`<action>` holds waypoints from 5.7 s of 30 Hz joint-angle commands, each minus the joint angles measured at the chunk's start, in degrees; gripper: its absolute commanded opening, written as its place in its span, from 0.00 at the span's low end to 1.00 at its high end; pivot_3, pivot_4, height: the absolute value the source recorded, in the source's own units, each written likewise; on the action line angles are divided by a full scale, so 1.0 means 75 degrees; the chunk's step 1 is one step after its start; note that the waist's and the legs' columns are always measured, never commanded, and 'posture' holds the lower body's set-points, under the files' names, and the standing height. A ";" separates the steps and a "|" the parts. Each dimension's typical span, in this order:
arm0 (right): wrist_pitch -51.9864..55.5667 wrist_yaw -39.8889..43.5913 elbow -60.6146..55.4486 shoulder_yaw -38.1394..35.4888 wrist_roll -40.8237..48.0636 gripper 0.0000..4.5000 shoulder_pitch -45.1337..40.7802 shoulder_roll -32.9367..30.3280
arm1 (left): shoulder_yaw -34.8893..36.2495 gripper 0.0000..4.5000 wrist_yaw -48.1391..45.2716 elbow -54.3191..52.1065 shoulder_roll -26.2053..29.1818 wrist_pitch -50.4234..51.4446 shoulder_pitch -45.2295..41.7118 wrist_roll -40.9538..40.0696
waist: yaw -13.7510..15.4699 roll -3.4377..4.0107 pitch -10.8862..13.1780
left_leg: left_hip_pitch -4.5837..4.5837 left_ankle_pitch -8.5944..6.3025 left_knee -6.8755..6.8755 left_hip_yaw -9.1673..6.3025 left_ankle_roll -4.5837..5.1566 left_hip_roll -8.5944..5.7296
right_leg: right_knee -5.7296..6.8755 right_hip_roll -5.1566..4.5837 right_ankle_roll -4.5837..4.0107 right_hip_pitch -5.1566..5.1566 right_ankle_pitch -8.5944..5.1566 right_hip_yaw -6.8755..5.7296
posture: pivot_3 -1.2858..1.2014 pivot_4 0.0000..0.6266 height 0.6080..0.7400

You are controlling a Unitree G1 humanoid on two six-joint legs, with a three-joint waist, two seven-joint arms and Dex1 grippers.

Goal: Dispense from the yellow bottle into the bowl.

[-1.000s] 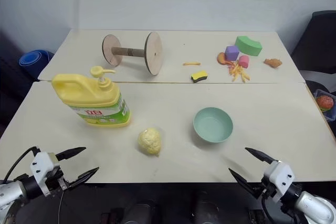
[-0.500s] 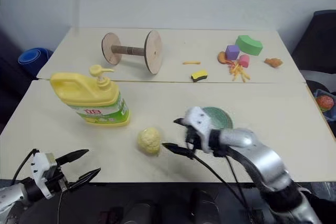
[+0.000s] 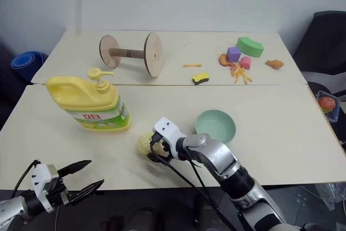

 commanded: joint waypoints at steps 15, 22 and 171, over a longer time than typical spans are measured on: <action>-0.1504 0.1764 -0.0692 -0.0940 0.0430 0.47 -0.0015 -0.0292 | -0.0048 1.00 0.0026 0.0314 -0.0108 -0.0290 -0.0478 0.0044 | -0.0109 0.0002 0.0002 | -0.0007 0.0001 0.0000 0.0002 -0.0001 0.0001 | 0.0004 0.0003 0.0001 -0.0009 0.0000 0.0000 | 0.52 0.24 1.00; -0.2011 0.3096 -0.2715 -0.4606 0.2160 0.47 0.1198 -0.2729 | -0.0385 1.00 -0.0287 -0.0461 -0.0078 0.0127 -0.0946 -0.0478 | 0.0119 -0.0023 -0.0013 | -0.0014 -0.0006 0.0000 -0.0002 0.0014 -0.0008 | -0.0026 -0.0001 0.0012 0.0003 0.0007 -0.0004 | 0.52 0.24 1.00; -0.7723 0.5687 0.3347 -0.1417 -0.1550 0.00 -0.1173 -0.2448 | 0.0010 0.01 -0.0510 -0.2196 0.1494 0.3296 -0.3597 -0.1904 | -0.0148 0.0001 0.0007 | 0.0030 0.0061 -0.0012 0.0086 -0.0036 -0.0003 | -0.0009 0.0014 0.0018 0.0002 0.0047 0.0011 | 0.52 0.24 1.00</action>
